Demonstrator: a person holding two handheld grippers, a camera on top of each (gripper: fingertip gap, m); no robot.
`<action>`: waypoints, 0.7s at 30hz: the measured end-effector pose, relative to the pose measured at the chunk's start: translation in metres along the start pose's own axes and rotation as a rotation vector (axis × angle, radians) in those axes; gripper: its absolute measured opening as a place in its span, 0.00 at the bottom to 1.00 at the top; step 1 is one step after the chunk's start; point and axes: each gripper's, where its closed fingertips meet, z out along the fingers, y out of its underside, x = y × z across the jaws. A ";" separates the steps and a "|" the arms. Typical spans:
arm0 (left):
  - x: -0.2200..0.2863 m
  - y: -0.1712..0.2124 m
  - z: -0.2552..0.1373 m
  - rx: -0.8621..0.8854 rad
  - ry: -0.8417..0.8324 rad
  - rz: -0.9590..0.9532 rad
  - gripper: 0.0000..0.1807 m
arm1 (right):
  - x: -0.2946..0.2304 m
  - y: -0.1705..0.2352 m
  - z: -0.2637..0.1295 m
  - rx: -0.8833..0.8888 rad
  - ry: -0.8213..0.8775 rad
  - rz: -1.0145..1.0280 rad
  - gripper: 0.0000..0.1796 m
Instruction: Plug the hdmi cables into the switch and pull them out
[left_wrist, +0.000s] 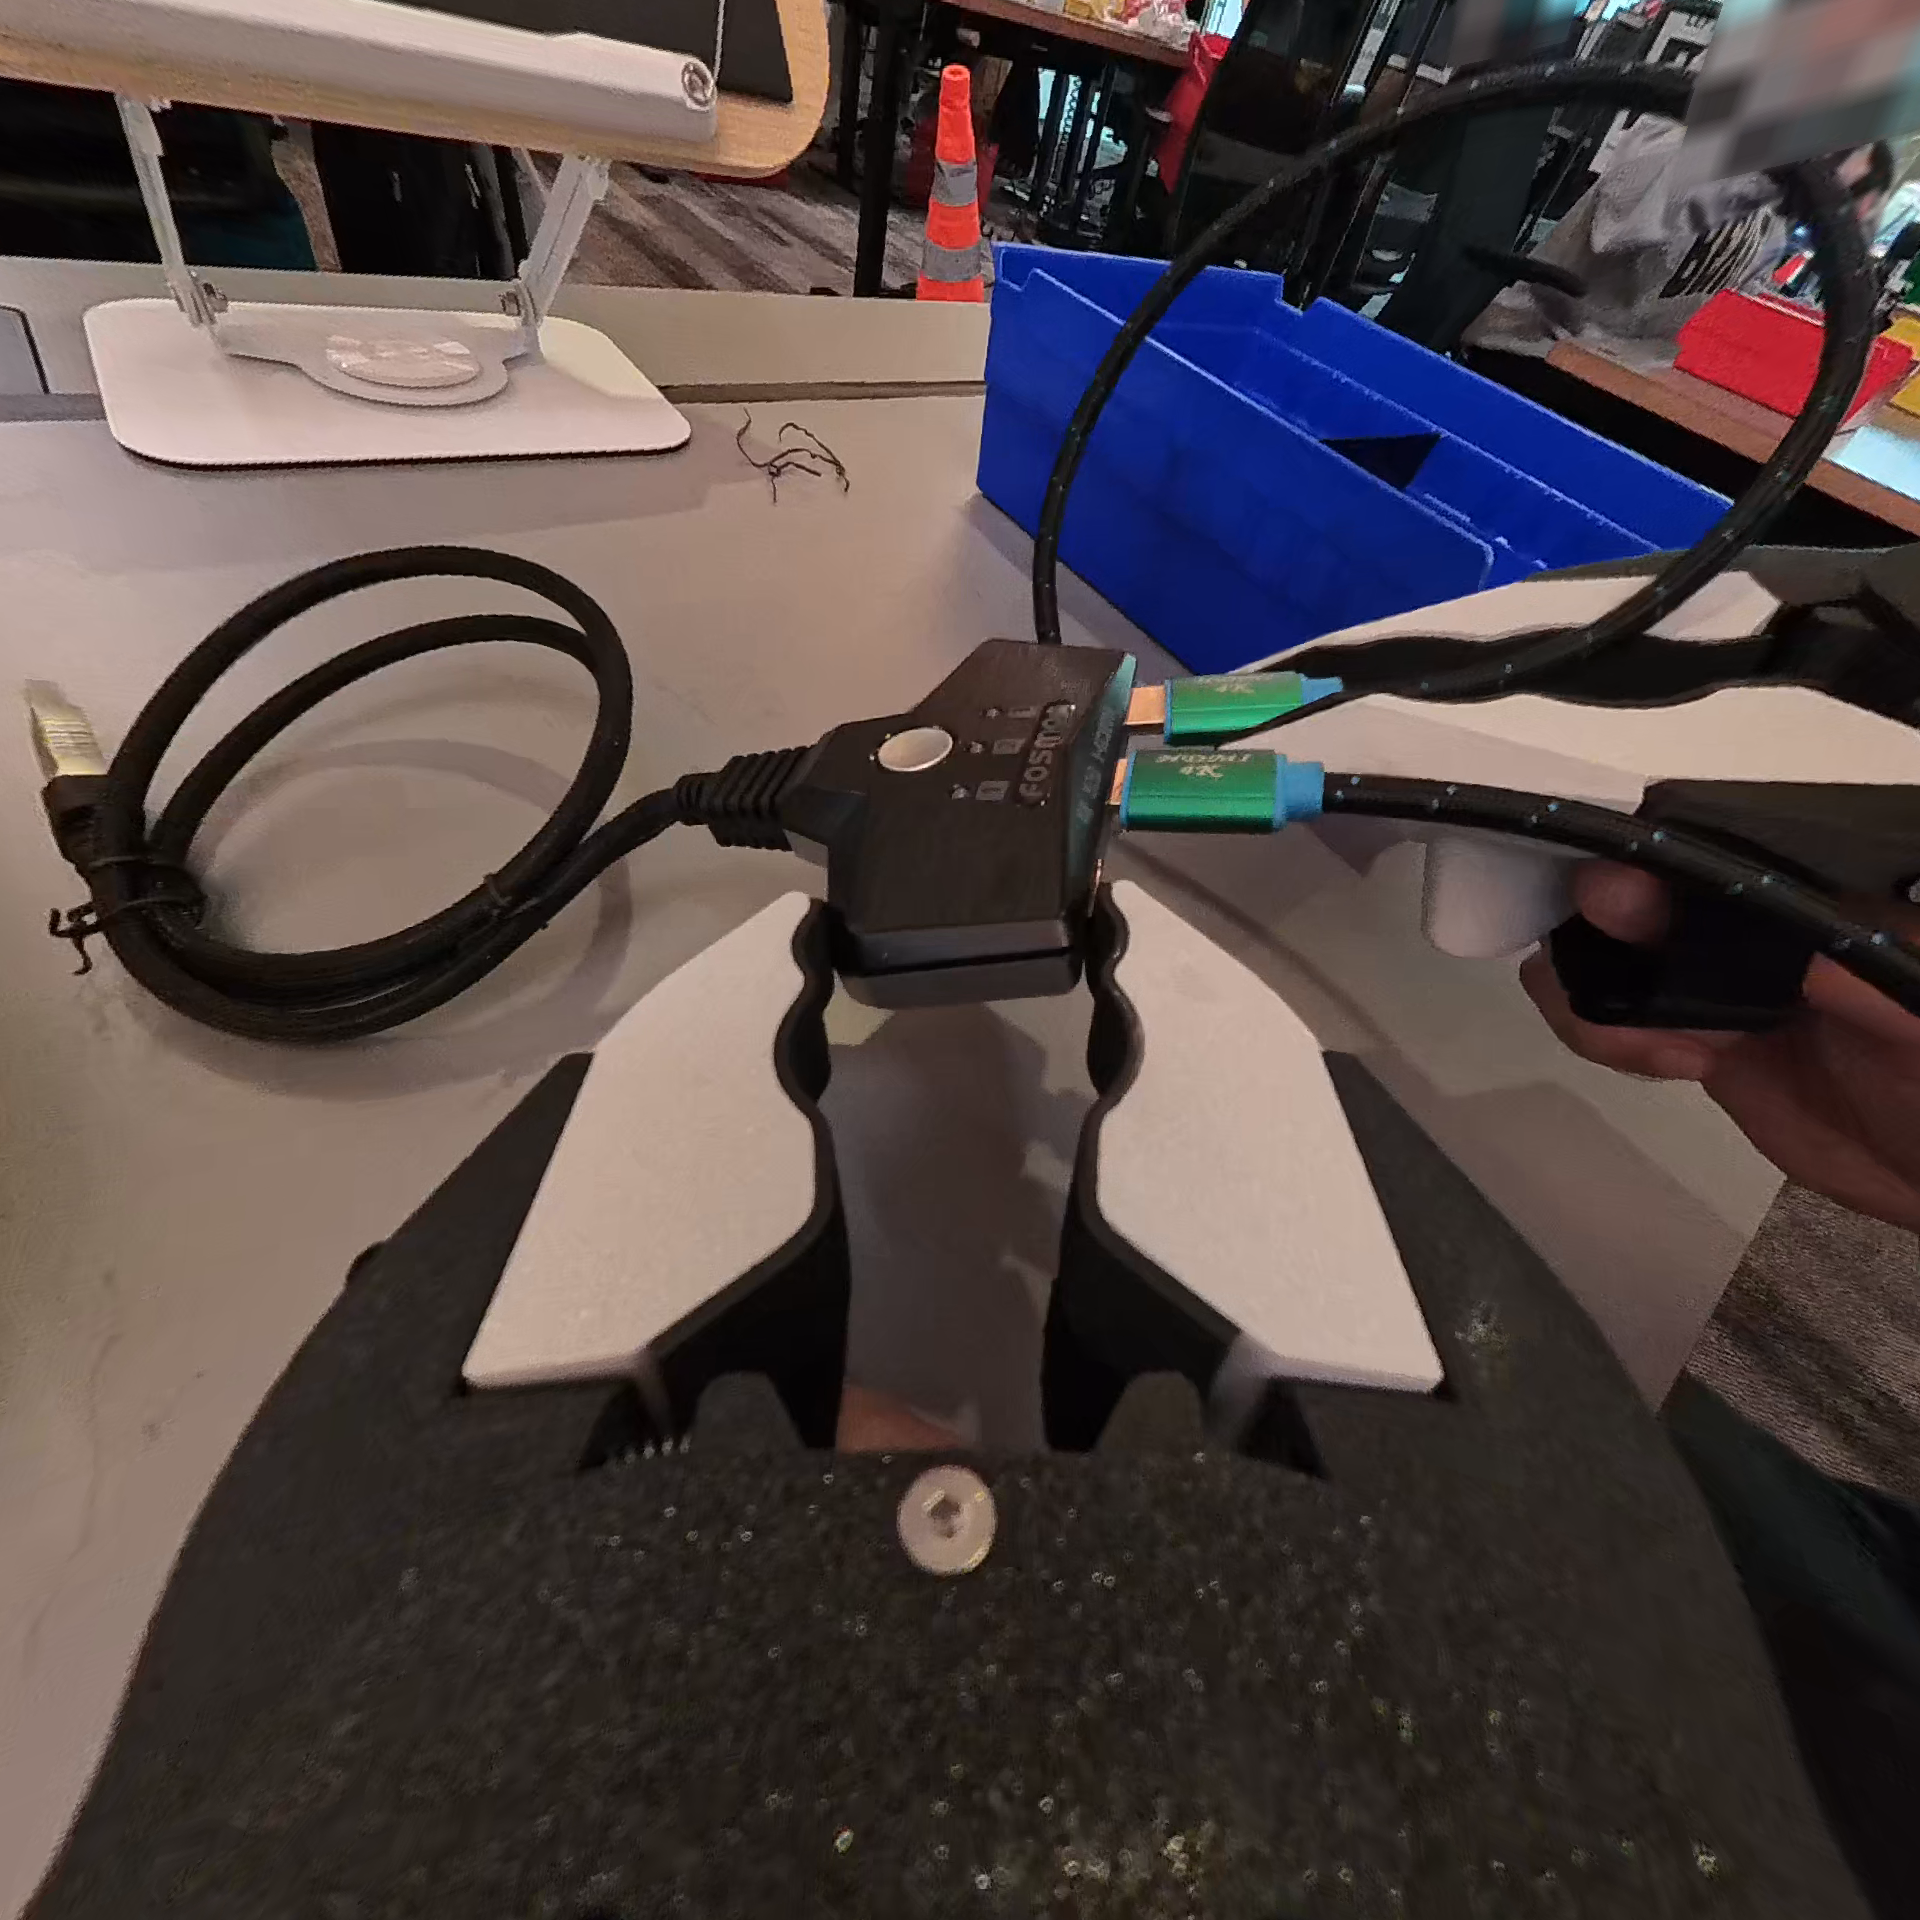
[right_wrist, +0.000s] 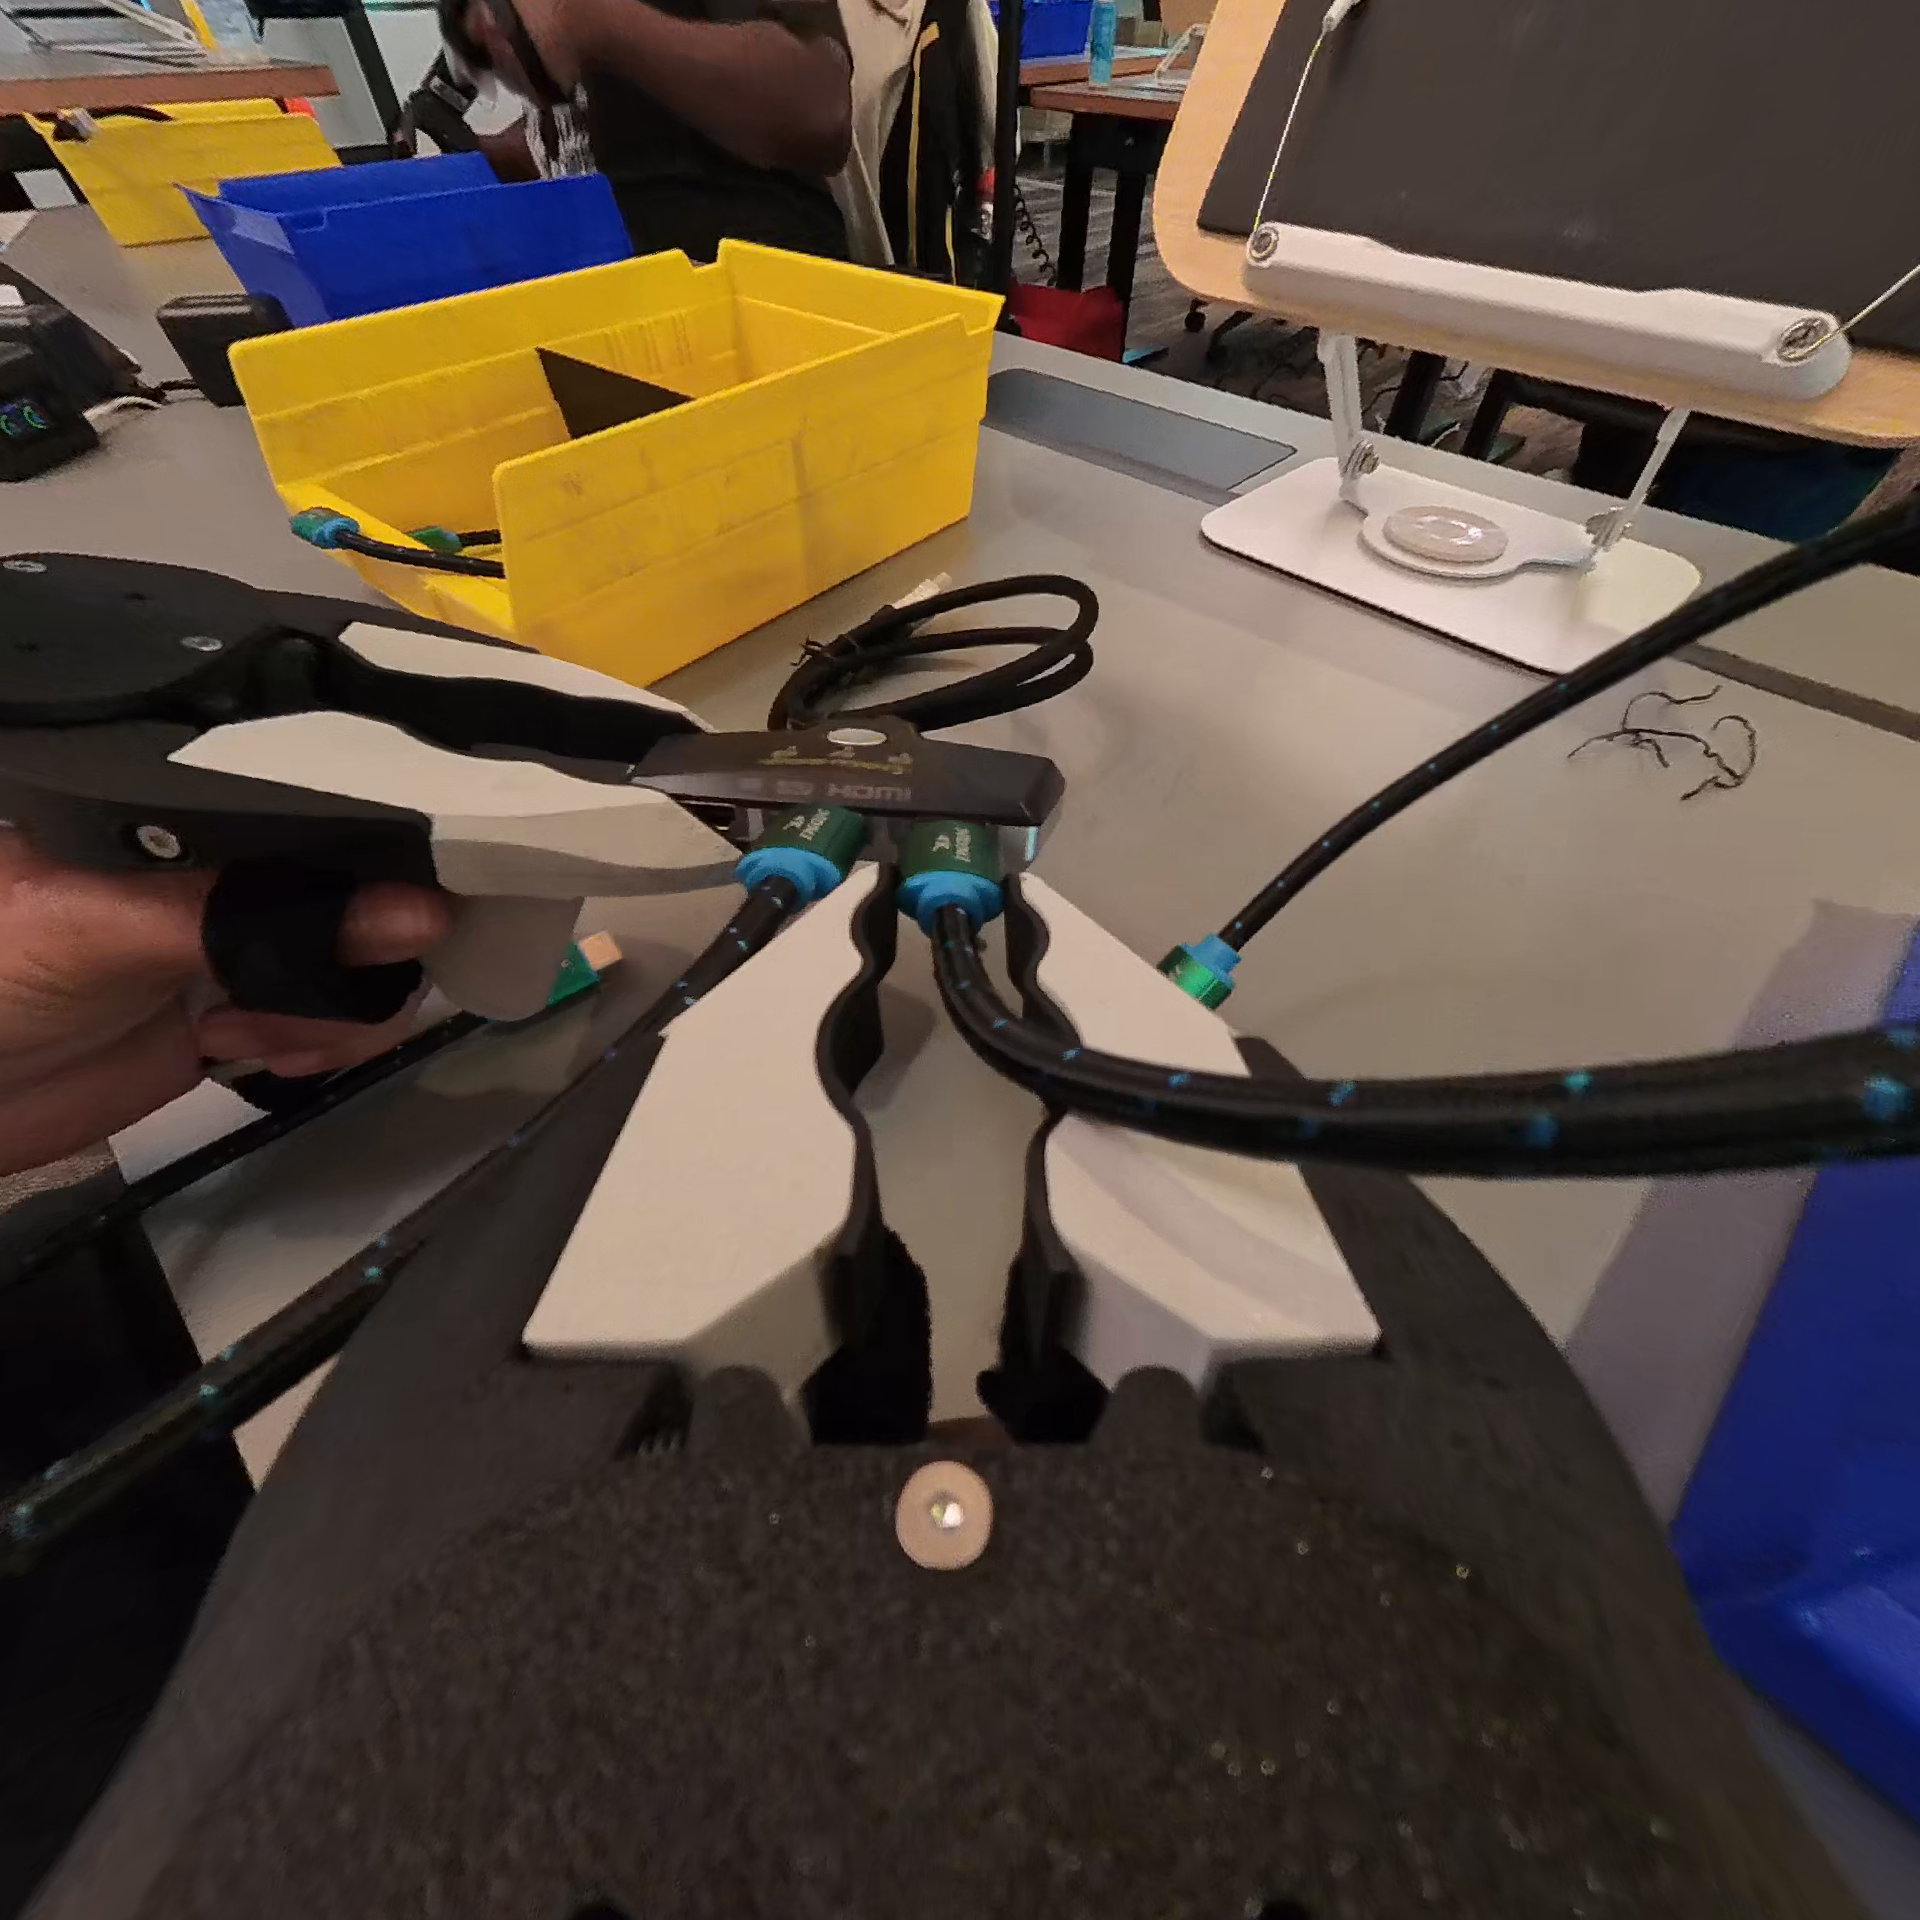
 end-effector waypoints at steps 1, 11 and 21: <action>0.000 0.000 0.000 -0.003 0.001 0.007 0.26 | 0.000 0.001 0.000 -0.002 -0.004 0.010 0.11; -0.007 0.004 0.003 -0.007 -0.007 -0.029 0.26 | -0.001 0.005 0.001 -0.017 -0.054 0.078 0.13; -0.010 0.006 0.003 -0.007 -0.019 -0.017 0.26 | 0.001 0.004 -0.004 -0.012 -0.026 0.047 0.08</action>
